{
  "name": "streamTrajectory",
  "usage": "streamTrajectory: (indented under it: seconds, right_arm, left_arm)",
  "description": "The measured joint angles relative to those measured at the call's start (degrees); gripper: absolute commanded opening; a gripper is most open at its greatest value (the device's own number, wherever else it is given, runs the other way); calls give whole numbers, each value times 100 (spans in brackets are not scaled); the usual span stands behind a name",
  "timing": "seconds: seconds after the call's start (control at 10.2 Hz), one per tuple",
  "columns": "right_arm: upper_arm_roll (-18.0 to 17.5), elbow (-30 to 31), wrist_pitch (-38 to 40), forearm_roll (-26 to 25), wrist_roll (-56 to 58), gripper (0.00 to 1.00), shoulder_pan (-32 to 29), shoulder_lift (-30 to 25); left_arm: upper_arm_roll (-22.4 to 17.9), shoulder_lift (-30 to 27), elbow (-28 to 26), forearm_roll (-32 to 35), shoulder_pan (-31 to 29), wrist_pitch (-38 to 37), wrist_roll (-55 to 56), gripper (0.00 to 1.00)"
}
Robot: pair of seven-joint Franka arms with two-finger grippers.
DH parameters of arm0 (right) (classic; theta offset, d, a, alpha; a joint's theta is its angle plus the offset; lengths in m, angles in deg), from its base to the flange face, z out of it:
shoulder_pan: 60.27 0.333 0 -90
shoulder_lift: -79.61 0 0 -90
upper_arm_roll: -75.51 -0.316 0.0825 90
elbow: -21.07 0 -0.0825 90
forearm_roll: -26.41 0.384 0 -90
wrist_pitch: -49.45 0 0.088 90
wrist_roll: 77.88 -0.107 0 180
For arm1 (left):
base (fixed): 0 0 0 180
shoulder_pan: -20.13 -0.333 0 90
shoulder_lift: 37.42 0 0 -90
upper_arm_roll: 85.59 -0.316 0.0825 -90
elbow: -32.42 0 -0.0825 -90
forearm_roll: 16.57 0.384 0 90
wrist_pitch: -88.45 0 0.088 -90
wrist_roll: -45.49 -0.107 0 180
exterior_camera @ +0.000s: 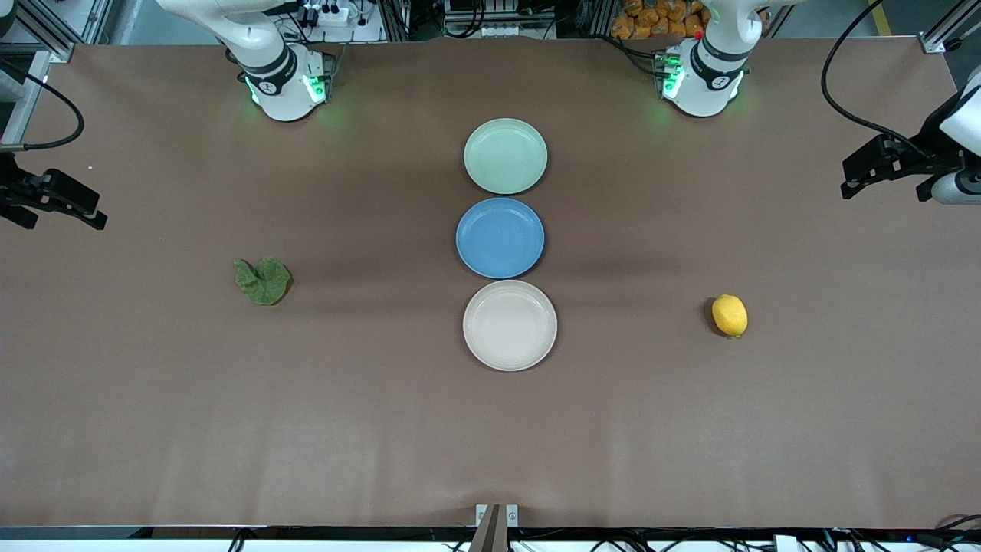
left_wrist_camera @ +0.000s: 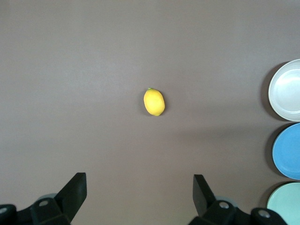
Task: Place lemon and lettuce in plates
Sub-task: 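Move the left gripper toward the yellow lemon while the right gripper starts moving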
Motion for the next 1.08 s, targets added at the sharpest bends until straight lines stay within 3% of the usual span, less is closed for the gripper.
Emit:
streamTrajectory:
  seconds: [0.79, 1.08]
  right_arm:
    - [-12, 0, 21, 1, -21, 100, 1, 0]
    - [-12, 0, 74, 2, -24, 100, 1, 2]
  left_arm:
    - [0, 19, -37, 8, -179, 0, 0, 100]
    - [-3, 378, -229, 1, -521, 414, -16, 100]
